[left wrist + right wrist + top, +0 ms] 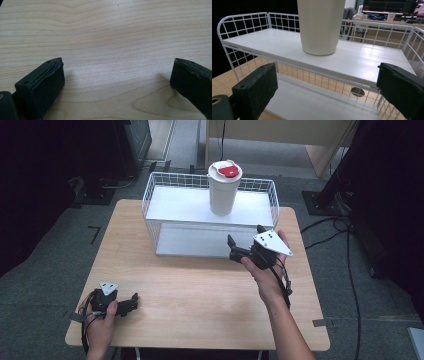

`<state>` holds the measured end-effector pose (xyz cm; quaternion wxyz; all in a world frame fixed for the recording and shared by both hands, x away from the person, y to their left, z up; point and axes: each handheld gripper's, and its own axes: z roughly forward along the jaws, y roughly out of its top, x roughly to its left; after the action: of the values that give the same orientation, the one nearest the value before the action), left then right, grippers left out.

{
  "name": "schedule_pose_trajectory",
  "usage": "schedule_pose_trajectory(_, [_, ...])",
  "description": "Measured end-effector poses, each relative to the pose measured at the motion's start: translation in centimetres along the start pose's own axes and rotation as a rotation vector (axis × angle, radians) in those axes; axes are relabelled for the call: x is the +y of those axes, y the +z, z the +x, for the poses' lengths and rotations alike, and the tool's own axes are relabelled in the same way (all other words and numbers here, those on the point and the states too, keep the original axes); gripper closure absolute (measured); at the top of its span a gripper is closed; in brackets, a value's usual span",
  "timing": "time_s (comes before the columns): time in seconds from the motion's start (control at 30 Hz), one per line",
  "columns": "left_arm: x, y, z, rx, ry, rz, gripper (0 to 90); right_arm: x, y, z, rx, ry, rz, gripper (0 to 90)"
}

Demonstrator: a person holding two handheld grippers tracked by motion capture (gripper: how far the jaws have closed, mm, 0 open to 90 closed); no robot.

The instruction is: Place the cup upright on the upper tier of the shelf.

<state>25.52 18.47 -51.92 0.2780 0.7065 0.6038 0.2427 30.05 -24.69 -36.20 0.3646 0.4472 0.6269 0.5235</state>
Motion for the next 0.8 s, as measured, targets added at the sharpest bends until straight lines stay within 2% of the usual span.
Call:
schedule_pose_trajectory(0.33, [0.0,0.0,0.0,-0.002,-0.001,0.002,0.0,-1.7,-2.3,-1.2,-0.017,0.011,0.015,3.4])
schedule_pose_trajectory(0.8, [0.0,0.0,0.0,-0.001,0.0,0.002,0.0,-3.5,-4.5,-2.6,-0.043,0.036,0.025,3.4])
